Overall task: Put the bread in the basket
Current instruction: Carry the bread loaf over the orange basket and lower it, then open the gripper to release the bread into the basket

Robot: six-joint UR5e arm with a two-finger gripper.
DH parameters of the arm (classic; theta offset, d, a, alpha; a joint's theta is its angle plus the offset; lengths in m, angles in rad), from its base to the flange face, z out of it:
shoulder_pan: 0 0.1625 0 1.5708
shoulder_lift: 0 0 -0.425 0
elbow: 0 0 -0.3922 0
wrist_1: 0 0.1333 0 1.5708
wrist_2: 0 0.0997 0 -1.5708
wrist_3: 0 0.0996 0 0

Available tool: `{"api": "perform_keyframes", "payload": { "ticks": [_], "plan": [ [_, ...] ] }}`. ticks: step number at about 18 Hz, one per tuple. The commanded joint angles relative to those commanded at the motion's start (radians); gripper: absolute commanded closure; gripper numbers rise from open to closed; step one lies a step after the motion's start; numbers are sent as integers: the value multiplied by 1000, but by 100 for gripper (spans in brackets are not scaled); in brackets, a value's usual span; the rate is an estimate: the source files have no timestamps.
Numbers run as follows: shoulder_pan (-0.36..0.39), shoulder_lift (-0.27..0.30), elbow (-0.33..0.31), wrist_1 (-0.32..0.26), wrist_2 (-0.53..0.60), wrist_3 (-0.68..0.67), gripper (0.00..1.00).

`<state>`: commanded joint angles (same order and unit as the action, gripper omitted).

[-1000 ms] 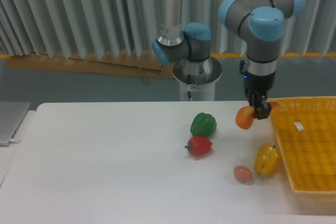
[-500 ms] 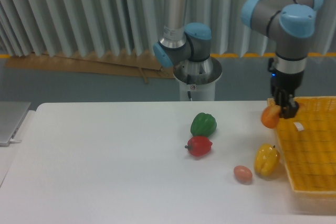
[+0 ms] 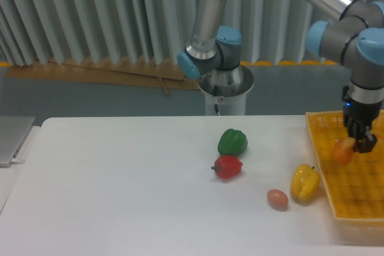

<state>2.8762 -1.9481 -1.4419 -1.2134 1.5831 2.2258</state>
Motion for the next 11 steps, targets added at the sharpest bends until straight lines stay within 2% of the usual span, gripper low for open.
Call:
{"api": "perform_keyframes", "payload": {
  "ticks": [3,6,7,11],
  "plan": [
    [0,-5,-2,2,0,0,65],
    [-2,-8,-5,2,0,0,59],
    [-3,-8,-8,2,0,0,53],
    [-12,-5,-12,2,-8,-2,0]
  ]
}}
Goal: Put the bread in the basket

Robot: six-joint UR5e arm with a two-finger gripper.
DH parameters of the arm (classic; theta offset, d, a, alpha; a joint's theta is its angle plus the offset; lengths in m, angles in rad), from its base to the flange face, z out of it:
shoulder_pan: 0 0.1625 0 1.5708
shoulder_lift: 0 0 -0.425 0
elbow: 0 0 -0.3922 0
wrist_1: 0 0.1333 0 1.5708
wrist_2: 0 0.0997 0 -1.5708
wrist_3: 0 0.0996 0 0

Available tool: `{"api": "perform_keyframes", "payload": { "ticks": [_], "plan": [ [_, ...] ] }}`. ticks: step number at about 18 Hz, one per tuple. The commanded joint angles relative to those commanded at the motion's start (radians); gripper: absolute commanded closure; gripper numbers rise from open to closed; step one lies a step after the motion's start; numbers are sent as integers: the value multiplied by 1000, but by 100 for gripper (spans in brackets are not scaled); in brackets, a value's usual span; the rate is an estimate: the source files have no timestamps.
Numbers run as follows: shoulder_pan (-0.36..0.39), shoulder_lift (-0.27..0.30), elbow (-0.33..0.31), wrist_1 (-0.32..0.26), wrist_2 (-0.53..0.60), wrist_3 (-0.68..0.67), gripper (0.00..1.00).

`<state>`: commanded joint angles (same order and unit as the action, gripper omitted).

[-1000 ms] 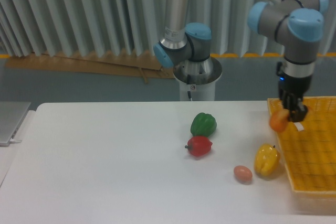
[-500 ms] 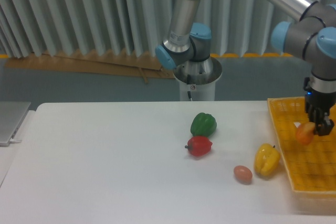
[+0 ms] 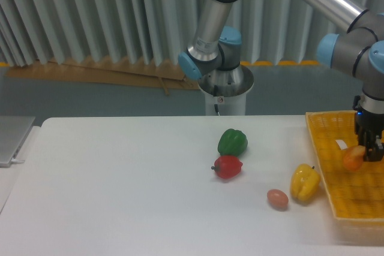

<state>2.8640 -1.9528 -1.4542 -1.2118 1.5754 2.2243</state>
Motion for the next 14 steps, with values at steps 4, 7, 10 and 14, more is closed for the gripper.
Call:
{"api": "perform_keyframes", "payload": {
  "ticks": [4,7,10,14],
  "plan": [
    [-3,3,0,3,-38,-2,0],
    [-23,18,9,3,-45,-9,0],
    [-50,41,11,3,-46,-15,0],
    [-139,87,-1,-9,-41,-93,0]
  ]
}}
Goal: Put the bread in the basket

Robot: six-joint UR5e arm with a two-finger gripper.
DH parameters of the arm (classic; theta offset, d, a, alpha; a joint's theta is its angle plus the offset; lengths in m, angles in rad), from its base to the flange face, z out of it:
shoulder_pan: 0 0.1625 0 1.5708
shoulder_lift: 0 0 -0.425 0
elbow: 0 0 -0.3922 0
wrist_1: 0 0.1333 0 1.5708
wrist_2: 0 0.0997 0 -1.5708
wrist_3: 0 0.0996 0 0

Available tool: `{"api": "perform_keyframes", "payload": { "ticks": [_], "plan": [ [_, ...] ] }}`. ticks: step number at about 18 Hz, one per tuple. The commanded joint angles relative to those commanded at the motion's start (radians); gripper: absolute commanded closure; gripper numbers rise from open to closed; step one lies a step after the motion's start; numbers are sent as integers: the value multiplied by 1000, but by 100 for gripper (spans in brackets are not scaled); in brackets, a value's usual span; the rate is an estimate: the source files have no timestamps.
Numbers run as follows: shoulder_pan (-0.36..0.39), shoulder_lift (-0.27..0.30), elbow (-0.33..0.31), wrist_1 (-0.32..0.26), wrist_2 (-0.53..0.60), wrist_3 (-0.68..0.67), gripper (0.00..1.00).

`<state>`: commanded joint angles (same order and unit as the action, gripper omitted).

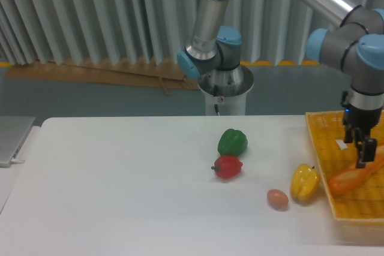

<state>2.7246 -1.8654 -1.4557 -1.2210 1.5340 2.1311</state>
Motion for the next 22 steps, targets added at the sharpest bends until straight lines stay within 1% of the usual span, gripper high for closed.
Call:
{"api": "perform_keyframes", "payload": {
  "ticks": [2,3,8,11,14,17,22],
  "plan": [
    [-54,6,-6,-40,0,-75,0],
    [-74,8,-6,-47,0,-98,0],
    [-166,17,-8,-54,11,-174,0],
    [-212,19,-17,-54,11,-249,0],
    [-243,23,-25,-66,9,-258,0],
    [-250,22,-37,-61,9,-266,0],
    [-279,25,-35,-61,11,-284,0]
  ]
}}
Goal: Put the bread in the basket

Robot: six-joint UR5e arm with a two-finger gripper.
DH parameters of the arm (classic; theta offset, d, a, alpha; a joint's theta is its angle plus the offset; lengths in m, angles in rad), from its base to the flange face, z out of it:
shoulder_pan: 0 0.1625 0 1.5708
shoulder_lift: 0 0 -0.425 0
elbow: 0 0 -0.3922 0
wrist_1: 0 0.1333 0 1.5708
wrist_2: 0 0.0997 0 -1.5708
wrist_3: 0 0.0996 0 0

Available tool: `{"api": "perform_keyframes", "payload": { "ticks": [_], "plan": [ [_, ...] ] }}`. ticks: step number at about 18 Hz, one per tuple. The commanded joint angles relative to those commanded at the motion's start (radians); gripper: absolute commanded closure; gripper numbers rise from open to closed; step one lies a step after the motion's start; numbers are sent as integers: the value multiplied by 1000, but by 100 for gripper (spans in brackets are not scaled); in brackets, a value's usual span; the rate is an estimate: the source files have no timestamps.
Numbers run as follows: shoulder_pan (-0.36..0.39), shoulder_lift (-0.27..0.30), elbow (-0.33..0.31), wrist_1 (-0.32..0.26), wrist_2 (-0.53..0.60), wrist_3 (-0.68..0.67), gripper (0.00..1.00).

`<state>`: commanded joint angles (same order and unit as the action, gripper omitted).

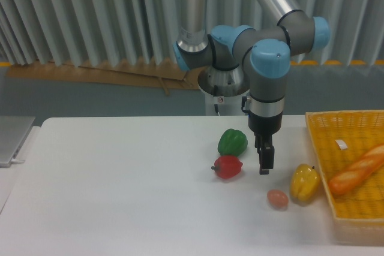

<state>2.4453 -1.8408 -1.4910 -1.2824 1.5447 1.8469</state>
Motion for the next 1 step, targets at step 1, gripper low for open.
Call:
{"api": "perform_keyframes", "payload": {
  "ticks": [1],
  "plan": [
    [-5,5,2,-2,0,0,0]
  ]
}}
